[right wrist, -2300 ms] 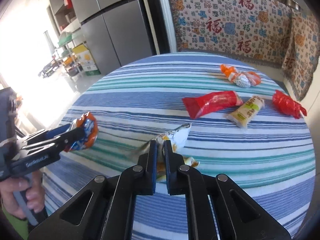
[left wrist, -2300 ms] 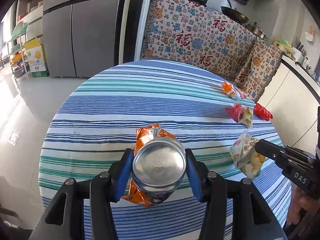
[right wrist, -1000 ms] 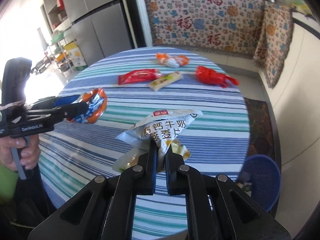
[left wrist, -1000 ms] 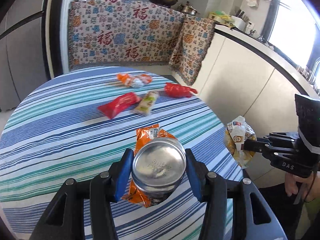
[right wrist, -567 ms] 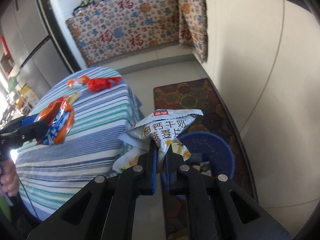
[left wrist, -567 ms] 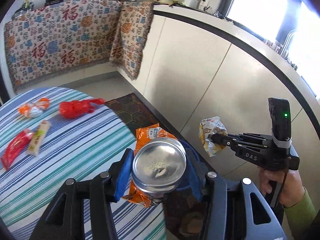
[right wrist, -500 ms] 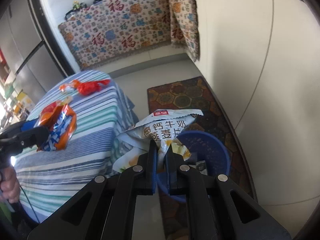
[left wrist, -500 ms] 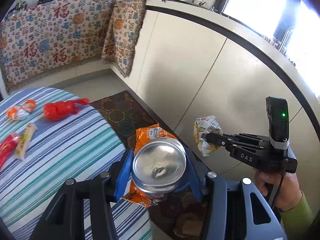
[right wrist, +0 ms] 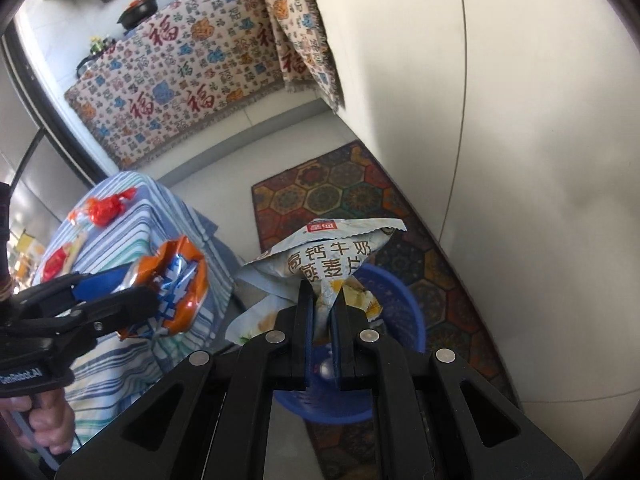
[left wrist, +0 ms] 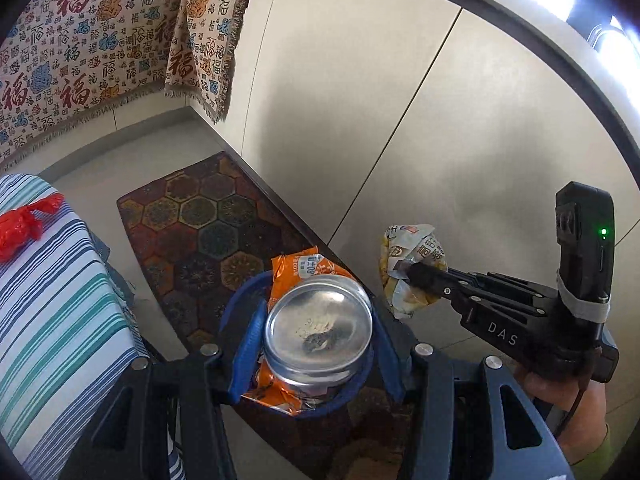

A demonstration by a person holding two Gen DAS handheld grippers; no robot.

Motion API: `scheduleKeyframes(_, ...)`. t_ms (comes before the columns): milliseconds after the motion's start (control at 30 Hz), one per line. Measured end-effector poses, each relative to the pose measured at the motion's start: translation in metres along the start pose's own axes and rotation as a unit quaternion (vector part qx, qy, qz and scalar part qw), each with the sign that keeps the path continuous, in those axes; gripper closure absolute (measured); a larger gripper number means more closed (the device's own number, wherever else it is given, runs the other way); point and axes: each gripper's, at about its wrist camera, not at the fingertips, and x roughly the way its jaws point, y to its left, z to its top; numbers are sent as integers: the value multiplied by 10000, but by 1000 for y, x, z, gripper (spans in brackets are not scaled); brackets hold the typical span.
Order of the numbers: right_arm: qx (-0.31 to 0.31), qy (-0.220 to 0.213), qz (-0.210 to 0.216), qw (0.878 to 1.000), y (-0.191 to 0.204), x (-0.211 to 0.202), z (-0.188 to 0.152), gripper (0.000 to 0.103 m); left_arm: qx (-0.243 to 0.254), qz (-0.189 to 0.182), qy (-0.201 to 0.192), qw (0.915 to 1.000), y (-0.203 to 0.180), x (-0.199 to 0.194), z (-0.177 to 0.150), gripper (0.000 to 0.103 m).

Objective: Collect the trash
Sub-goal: 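Carry the can and snack bag over the wastebasket and open both tools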

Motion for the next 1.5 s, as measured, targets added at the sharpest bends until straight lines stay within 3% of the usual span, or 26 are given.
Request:
scheduleKeyframes(133,72,31,-2,10000,-4,4,2,96,-27,-52,71,10000,-3,15,3,51)
scheduleKeyframes(233,74,-54,14,10000,-5,7,5,91,-84,-318,105,9994,-1,24,6,50)
scheduleKeyframes(267,72,-82,24,9999,-5,7,4,89,-124,-405,140,9990,1,28,7,41)
scheduleKeyframes(300,68,-101,46,9999,-5,7,4,85,-186,-450,146,9987,2,30,8,35)
scheduleKeyframes(333,82,-115,51,9999,-6,7,4,78,-226,-456,107,9986,4,31,10,35)
scheduleKeyframes(500,99,-202,22,9997,-4,5,6,70,-358,-506,71,9981,7,32,14,35)
scheduleKeyframes(667,70,-426,-90,9990,0,-4,7,46,-219,-351,-60,9991,8,18,7,35)
scheduleKeyframes(867,-187,-742,-276,9967,19,-16,7,28,-76,24,-244,9997,17,-30,-24,35)
scheduleKeyframes(1133,-843,-1001,-177,9912,68,-24,-5,23,-363,831,-444,9949,75,-108,-101,35)
scheduleKeyframes(1300,-1514,-935,198,9838,127,-19,-31,21,-787,1436,-449,9855,137,-155,-149,35)
scheduleKeyframes(1500,-2283,-483,821,9689,225,-6,-76,18,-1459,2023,-482,9672,218,-201,-193,35)
